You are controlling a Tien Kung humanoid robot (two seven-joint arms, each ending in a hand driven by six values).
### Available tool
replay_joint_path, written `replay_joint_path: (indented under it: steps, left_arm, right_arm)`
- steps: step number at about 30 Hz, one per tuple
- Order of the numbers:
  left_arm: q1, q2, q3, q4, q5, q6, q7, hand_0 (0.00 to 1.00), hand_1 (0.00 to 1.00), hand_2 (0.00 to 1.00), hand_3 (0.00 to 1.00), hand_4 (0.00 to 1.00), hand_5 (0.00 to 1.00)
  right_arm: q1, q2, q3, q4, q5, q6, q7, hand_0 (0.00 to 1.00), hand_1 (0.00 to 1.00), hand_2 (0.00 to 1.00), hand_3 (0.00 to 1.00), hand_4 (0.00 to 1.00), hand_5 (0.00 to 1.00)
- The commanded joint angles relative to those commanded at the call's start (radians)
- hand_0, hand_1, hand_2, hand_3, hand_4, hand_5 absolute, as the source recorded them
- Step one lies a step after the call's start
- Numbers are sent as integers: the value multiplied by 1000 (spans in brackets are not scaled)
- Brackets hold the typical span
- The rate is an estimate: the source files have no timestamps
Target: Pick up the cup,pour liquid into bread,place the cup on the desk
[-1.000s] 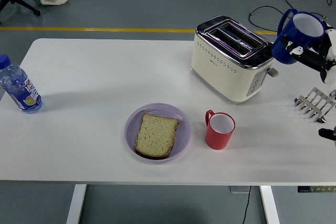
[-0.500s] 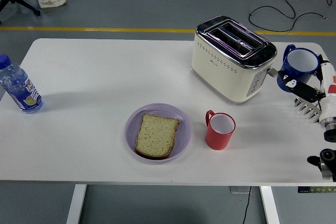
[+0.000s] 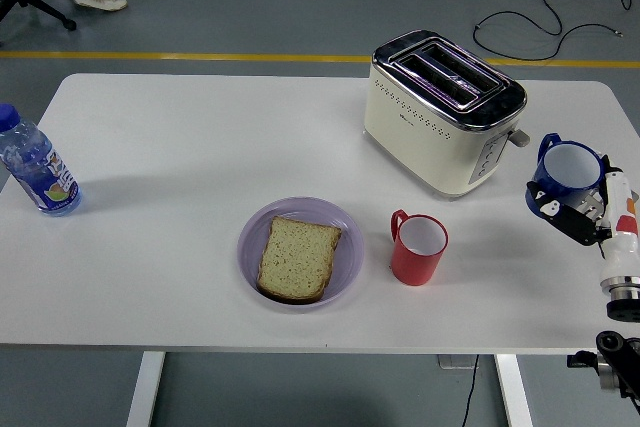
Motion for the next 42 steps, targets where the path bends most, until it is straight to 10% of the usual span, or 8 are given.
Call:
replay_joint_path:
  steps: [42]
  left_arm:
    - [-3, 1, 15, 0, -13, -2, -1, 344, 342, 432, 753, 645, 998]
  right_arm:
    - [-4, 36, -74, -197, 96, 64, 67, 441, 401, 562, 589, 598, 2]
